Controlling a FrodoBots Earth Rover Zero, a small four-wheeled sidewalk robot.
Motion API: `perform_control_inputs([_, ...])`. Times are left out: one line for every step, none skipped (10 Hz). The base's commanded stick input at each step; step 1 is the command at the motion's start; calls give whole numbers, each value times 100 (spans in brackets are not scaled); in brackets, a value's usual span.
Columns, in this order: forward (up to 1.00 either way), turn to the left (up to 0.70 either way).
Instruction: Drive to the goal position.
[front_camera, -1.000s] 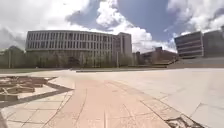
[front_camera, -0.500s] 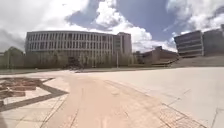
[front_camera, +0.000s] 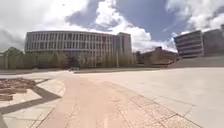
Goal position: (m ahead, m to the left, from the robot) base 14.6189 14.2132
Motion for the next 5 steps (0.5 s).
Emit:
perform_control_inputs([70,2])
perform_control_inputs([70,2])
perform_control_inputs([70,2])
perform_control_inputs([70,2])
perform_control_inputs([70,2])
